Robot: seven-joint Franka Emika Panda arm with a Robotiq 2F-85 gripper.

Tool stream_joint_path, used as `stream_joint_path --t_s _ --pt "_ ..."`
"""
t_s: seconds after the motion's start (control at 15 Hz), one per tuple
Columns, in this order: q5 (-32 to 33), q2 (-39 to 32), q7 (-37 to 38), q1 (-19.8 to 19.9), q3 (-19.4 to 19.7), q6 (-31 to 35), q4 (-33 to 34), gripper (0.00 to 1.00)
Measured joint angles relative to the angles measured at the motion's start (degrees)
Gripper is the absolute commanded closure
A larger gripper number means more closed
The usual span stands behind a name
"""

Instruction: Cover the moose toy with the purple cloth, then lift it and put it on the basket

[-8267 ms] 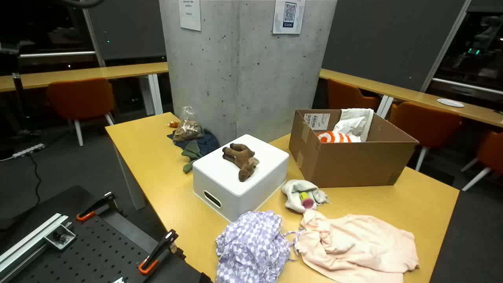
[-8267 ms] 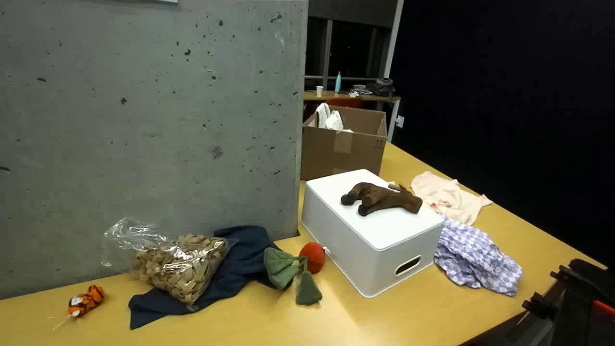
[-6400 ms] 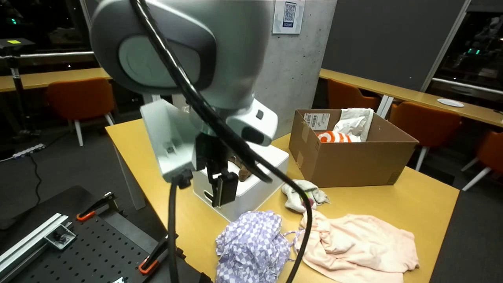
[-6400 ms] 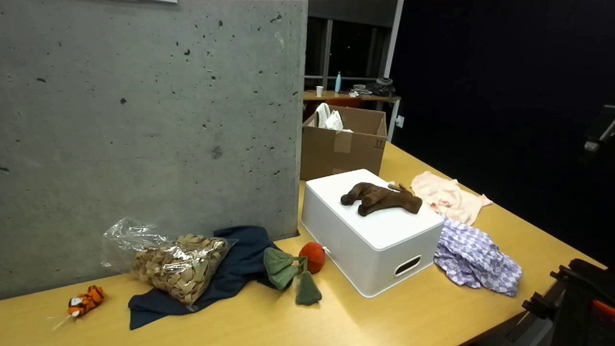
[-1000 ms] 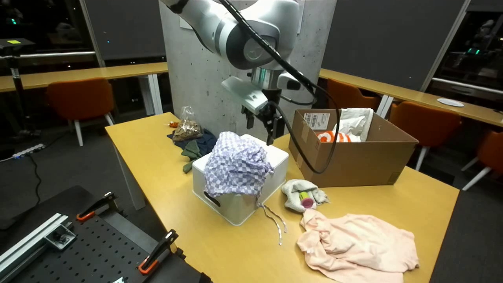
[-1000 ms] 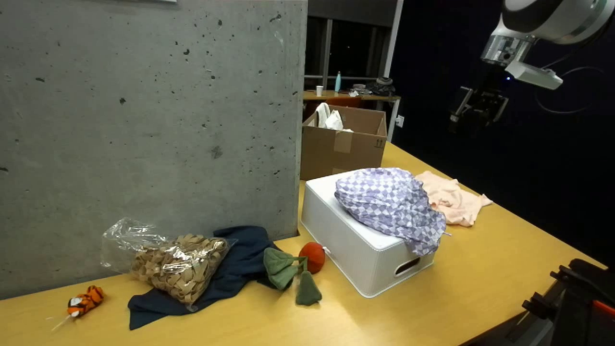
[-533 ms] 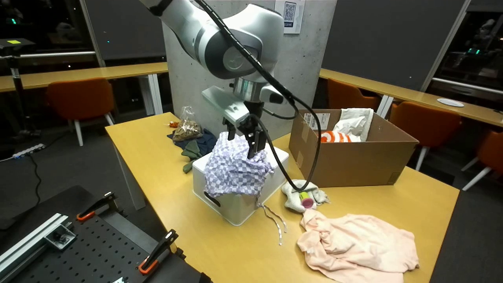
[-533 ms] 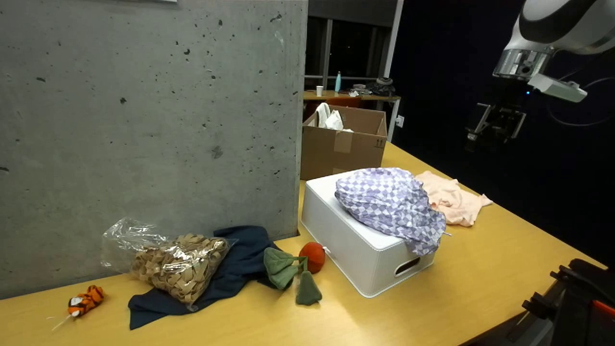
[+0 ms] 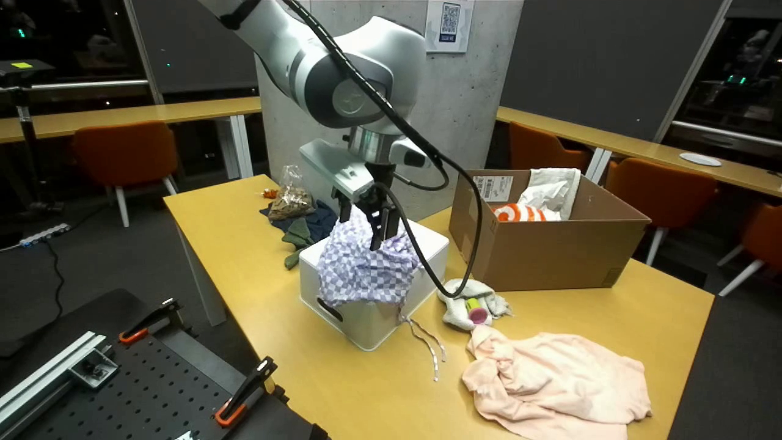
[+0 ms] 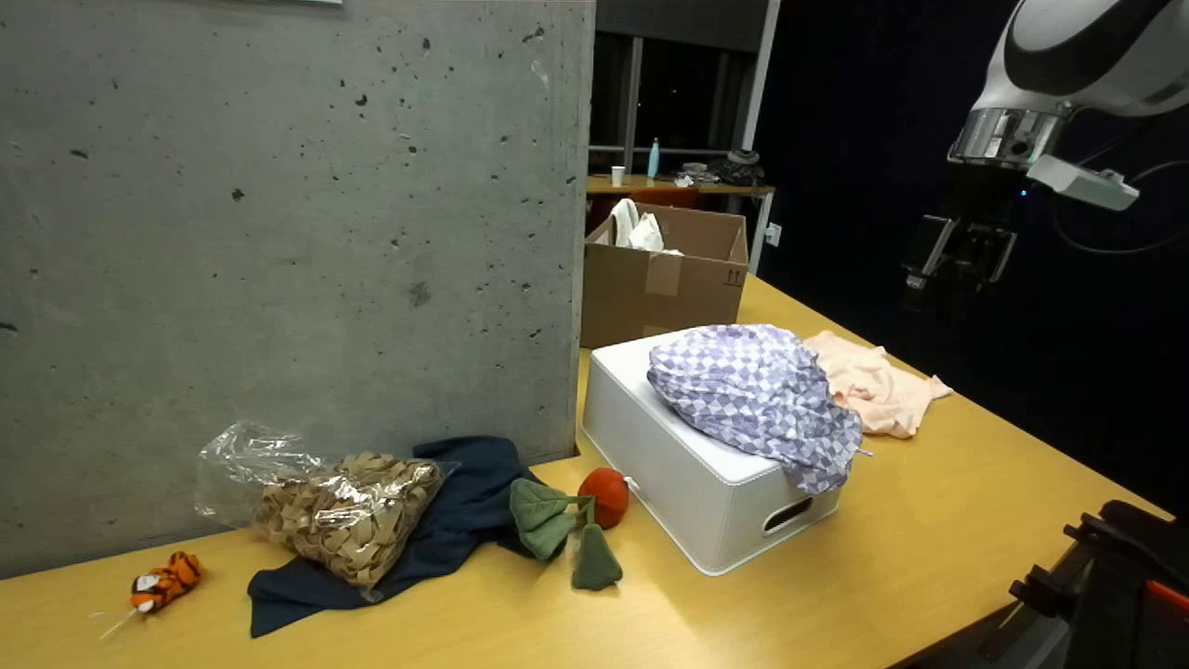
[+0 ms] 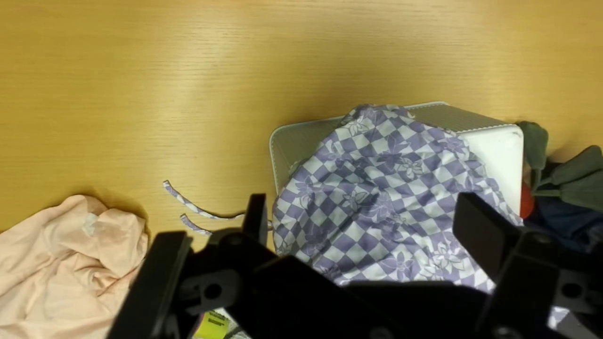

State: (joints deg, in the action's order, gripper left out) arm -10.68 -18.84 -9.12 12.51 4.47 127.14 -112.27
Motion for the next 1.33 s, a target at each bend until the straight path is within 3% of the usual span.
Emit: stream_joint_path --t_s 0.27,0.53,1.33 --pt "0.04 -0.96 0.05 -1.69 -0.35 0.11 1.52 0.0" --pt "0.95 -5.07 0.94 -3.25 -0.36 0.23 7.16 0.0" --pt "3.85 -28.32 6.65 -8.57 -0.9 0.23 29.35 0.0"
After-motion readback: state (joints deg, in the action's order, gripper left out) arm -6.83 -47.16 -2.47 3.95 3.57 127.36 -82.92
